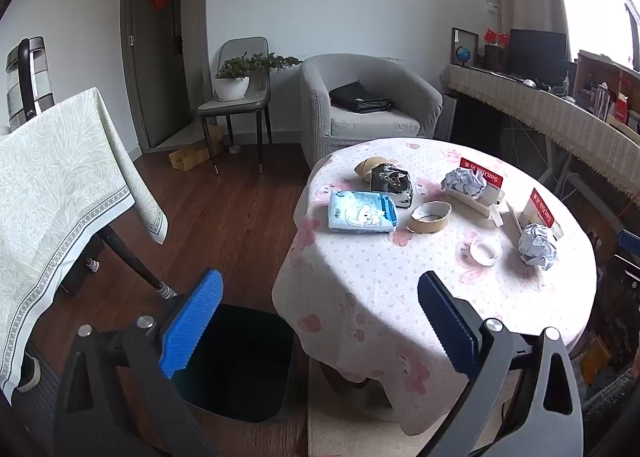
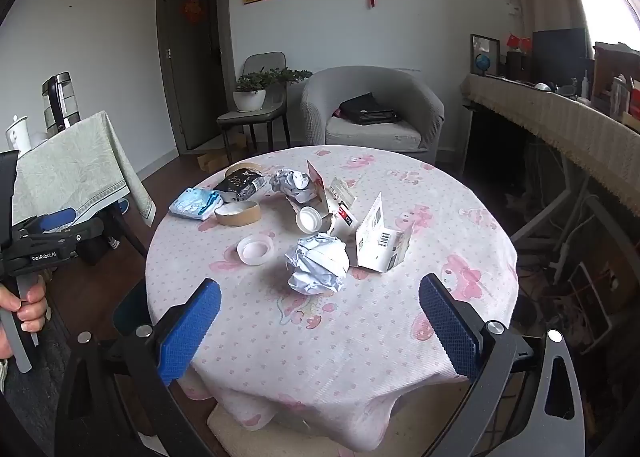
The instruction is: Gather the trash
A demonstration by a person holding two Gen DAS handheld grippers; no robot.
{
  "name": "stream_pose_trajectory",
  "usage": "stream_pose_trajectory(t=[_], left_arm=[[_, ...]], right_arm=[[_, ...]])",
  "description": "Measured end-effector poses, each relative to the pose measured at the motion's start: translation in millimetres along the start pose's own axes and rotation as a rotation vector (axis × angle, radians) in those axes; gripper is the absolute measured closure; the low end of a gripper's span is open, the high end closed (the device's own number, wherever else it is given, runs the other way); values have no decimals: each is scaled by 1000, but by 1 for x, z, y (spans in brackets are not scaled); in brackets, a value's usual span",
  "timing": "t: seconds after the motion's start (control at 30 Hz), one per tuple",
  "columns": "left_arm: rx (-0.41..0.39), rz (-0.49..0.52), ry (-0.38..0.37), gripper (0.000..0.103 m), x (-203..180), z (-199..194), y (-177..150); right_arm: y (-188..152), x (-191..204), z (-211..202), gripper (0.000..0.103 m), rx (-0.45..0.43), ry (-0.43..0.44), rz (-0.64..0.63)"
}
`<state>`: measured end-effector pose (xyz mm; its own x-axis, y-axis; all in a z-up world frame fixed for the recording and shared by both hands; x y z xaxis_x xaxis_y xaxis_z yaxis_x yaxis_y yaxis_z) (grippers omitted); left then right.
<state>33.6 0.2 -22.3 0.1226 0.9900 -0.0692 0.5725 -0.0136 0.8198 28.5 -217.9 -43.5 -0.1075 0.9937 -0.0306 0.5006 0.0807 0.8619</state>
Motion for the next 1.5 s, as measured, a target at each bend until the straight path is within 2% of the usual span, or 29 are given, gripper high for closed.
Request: stream_pose_trajectory(t=[1.5], left_arm=[[-10, -3, 5, 3, 1, 1, 0]], right_arm=[[-1, -2, 3, 3, 14, 10, 18]])
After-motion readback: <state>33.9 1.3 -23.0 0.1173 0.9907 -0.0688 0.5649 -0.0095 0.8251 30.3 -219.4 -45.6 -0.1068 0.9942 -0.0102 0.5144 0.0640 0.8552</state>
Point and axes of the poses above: each gripper's, at about its wrist camera, not at the fingertips, and z roughly the way its jaws point, x to its left, y to its top, the point moved 4 cm from there along z, roughly the way its jaws point, and after that the axes turned 8 degrees about -y, right-handed, at the moved point
